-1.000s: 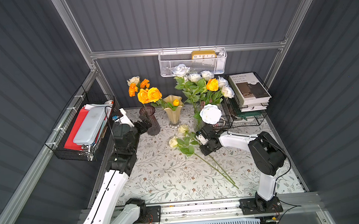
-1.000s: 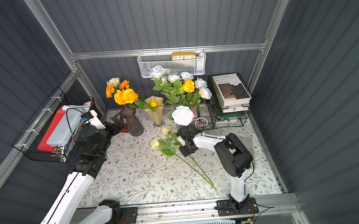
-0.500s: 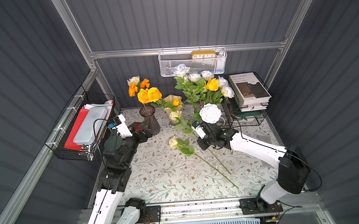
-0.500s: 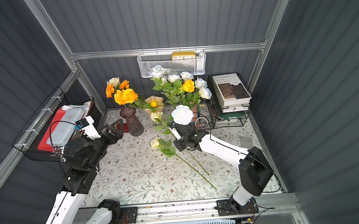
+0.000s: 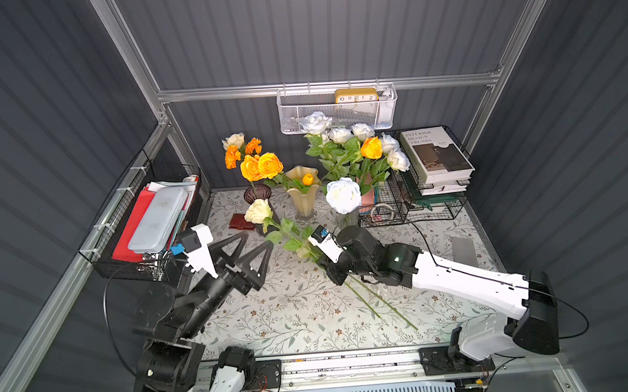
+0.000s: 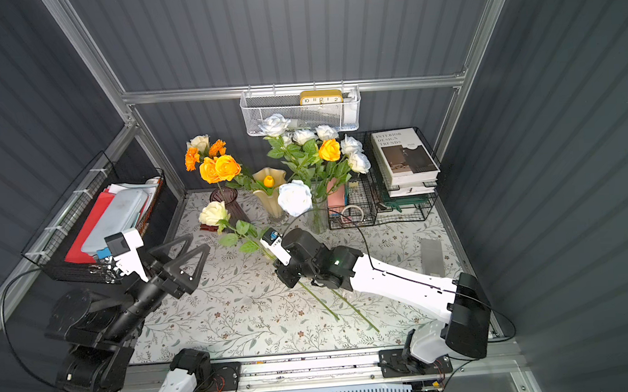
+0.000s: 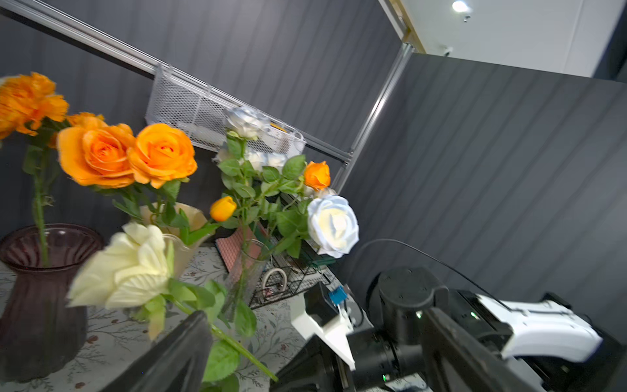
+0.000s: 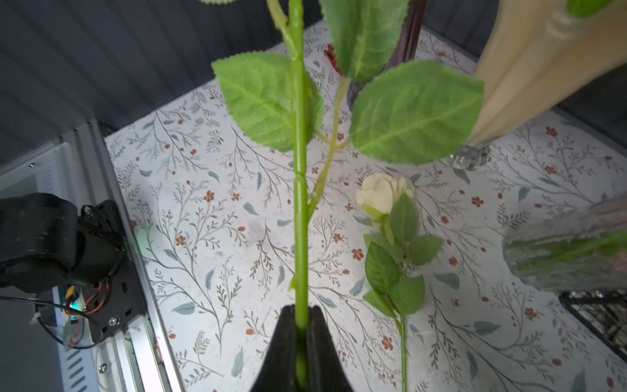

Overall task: Arrange the flowers in different vases according to their colors
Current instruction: Pick up the flower at the center of the board.

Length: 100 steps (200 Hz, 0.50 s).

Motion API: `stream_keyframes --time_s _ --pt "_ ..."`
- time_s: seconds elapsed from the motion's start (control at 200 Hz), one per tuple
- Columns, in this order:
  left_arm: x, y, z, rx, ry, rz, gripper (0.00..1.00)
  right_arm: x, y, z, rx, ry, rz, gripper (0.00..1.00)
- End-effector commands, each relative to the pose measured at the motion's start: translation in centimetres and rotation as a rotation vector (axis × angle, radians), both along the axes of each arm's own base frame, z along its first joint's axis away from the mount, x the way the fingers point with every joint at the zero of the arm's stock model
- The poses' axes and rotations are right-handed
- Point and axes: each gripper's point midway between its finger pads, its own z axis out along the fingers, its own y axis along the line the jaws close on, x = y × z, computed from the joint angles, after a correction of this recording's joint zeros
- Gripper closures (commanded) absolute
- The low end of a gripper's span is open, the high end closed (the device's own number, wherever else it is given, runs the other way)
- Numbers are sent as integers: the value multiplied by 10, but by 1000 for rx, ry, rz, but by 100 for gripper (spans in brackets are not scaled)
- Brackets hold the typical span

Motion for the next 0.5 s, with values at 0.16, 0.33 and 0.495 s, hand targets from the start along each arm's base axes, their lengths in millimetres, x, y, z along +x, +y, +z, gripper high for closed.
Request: stream_keyframes --time_s 0.16,0.33,0.495 --pt "-37 -6 -41 -31 163 -111 1 -6 33 99 238 -145 37 100" --pt "-28 -1 -64 -93 252 -65 1 -22 46 114 264 -191 76 100" --pt "-8 8 -64 -149 255 10 1 -38 53 120 269 -198 109 100"
